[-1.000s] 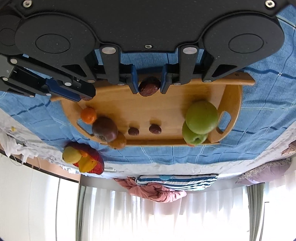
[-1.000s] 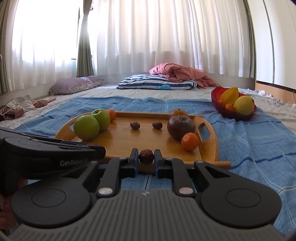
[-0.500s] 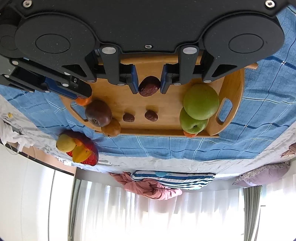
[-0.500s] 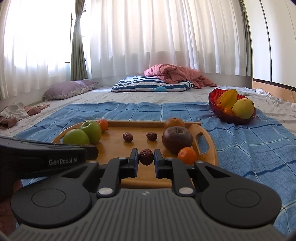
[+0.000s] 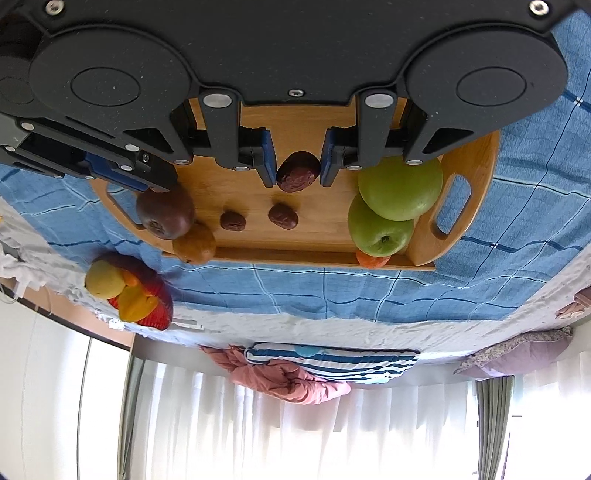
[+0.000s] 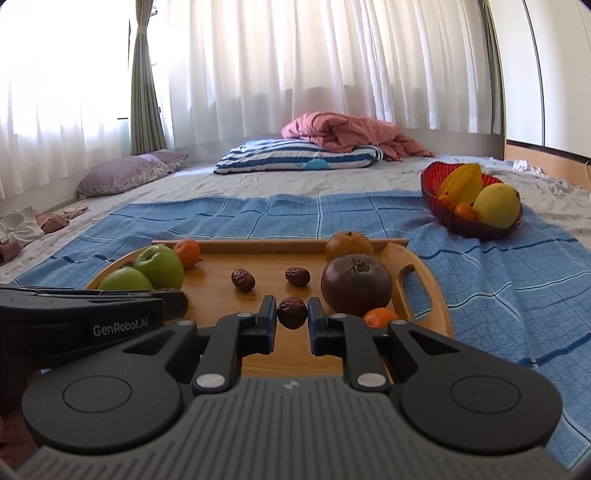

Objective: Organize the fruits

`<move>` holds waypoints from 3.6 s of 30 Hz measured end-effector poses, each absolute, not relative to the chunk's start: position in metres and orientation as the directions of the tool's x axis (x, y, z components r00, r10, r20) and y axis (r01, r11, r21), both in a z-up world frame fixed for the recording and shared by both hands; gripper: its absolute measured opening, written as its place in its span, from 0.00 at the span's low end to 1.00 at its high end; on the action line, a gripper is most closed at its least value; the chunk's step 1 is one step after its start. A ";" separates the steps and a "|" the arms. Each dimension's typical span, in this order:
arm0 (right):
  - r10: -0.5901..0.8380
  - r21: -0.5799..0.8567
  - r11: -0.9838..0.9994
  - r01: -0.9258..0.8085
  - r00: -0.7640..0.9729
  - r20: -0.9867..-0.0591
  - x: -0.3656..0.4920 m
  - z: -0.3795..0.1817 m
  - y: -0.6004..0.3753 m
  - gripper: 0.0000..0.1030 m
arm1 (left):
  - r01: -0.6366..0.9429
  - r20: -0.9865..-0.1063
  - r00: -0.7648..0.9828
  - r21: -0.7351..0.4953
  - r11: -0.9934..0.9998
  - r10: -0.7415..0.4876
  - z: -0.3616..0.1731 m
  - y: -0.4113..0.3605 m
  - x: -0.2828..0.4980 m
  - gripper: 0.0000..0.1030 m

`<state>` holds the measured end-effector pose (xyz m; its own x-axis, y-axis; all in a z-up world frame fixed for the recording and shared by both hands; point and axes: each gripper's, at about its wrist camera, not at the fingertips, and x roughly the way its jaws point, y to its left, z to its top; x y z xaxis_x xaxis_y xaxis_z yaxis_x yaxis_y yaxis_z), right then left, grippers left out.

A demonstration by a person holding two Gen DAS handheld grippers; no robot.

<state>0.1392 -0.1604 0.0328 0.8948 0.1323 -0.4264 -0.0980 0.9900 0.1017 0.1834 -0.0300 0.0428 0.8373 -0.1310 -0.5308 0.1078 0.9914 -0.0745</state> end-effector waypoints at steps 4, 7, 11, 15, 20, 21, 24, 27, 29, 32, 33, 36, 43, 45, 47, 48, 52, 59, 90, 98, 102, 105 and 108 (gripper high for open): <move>0.135 0.112 0.989 -0.094 0.883 -0.449 0.155 0.030 -0.160 0.21 | 0.099 -0.541 0.833 -0.061 0.993 -0.116 0.036 -0.030 0.196 0.23; 0.145 0.123 0.988 -0.098 0.874 -0.465 0.165 0.027 -0.160 0.21 | 0.091 -0.550 0.829 -0.055 0.994 -0.106 0.032 -0.030 0.203 0.23; 0.148 0.124 0.987 -0.101 0.866 -0.477 0.175 0.024 -0.158 0.21 | 0.086 -0.557 0.825 -0.041 0.995 -0.094 0.027 -0.030 0.211 0.23; 0.148 0.122 0.987 -0.101 0.857 -0.494 0.184 0.020 -0.157 0.21 | 0.080 -0.563 0.822 -0.038 0.996 -0.087 0.023 -0.030 0.218 0.23; 0.158 0.142 0.985 -0.099 0.846 -0.509 0.191 0.016 -0.160 0.21 | 0.074 -0.568 0.819 -0.029 0.997 -0.077 0.019 -0.030 0.225 0.23; 0.160 0.144 0.985 -0.099 0.845 -0.511 0.192 0.015 -0.160 0.21 | 0.073 -0.565 0.822 -0.022 0.997 -0.073 0.019 -0.031 0.225 0.23; 0.157 0.138 0.985 -0.099 0.842 -0.516 0.194 0.013 -0.159 0.21 | 0.075 -0.560 0.825 -0.018 0.997 -0.073 0.018 -0.032 0.227 0.23; 0.158 0.139 0.985 -0.099 0.839 -0.521 0.196 0.011 -0.158 0.21 | 0.084 -0.559 0.825 -0.015 0.996 -0.078 0.018 -0.035 0.229 0.23; 0.158 0.142 0.985 -0.098 0.838 -0.522 0.198 0.010 -0.158 0.21 | 0.088 -0.557 0.827 -0.009 0.996 -0.078 0.017 -0.037 0.230 0.24; 0.162 0.154 0.984 -0.094 0.835 -0.526 0.200 0.009 -0.160 0.21 | 0.096 -0.556 0.827 -0.003 0.995 -0.082 0.017 -0.038 0.230 0.23; 0.164 0.157 0.983 -0.094 0.834 -0.527 0.200 0.009 -0.161 0.21 | 0.097 -0.556 0.827 -0.001 0.995 -0.081 0.017 -0.039 0.230 0.23; 0.169 0.163 0.982 -0.095 0.831 -0.530 0.200 0.008 -0.162 0.21 | 0.102 -0.557 0.826 -0.004 0.995 -0.087 0.016 -0.039 0.231 0.23; 0.177 0.175 0.980 -0.097 0.826 -0.535 0.201 0.007 -0.164 0.21 | 0.109 -0.562 0.822 -0.004 0.994 -0.092 0.014 -0.040 0.231 0.24; 0.181 0.182 0.979 -0.096 0.822 -0.539 0.202 0.006 -0.165 0.22 | 0.109 -0.565 0.820 -0.005 0.994 -0.093 0.014 -0.040 0.231 0.24; 0.184 0.187 0.978 -0.095 0.820 -0.543 0.202 0.005 -0.166 0.22 | 0.109 -0.568 0.818 -0.006 0.994 -0.093 0.014 -0.040 0.232 0.24; 0.184 0.188 0.978 -0.095 0.819 -0.543 0.202 0.005 -0.166 0.23 | 0.108 -0.569 0.817 -0.006 0.994 -0.092 0.014 -0.040 0.232 0.24; 0.189 0.193 0.976 -0.098 0.819 -0.542 0.202 0.006 -0.168 0.29 | 0.105 -0.575 0.813 -0.007 0.994 -0.090 0.015 -0.041 0.233 0.24; 0.190 0.194 0.976 -0.098 0.820 -0.539 0.200 0.008 -0.168 0.29 | 0.106 -0.570 0.817 -0.003 0.994 -0.088 0.017 -0.043 0.231 0.29; 0.129 0.163 0.985 -0.059 0.877 -0.462 0.158 0.034 -0.187 0.70 | 0.076 -0.506 0.861 0.014 0.997 -0.058 0.048 -0.025 0.190 0.81; 0.102 0.097 0.993 -0.066 0.894 -0.437 0.143 0.036 -0.184 0.81 | 0.073 -0.505 0.861 -0.001 0.997 -0.064 0.049 -0.017 0.177 0.82; 0.097 0.069 0.995 -0.075 0.897 -0.430 0.137 0.035 -0.181 0.83 | 0.070 -0.509 0.858 -0.005 0.998 -0.063 0.048 -0.015 0.171 0.84; 0.093 0.056 0.995 -0.076 0.900 -0.426 0.132 0.035 -0.181 0.85 | 0.064 -0.513 0.856 -0.017 0.998 -0.063 0.046 -0.012 0.168 0.89; 0.097 0.054 0.995 -0.082 0.899 -0.426 0.128 0.035 -0.181 0.86 | 0.066 -0.519 0.852 -0.032 0.997 -0.073 0.044 -0.008 0.163 0.89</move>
<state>0.1278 -0.1811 0.0353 0.8994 0.0974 -0.4261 -0.0823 0.9952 0.0537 0.1632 -0.0084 0.0436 0.8515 -0.0731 -0.5192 0.0664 0.9973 -0.0316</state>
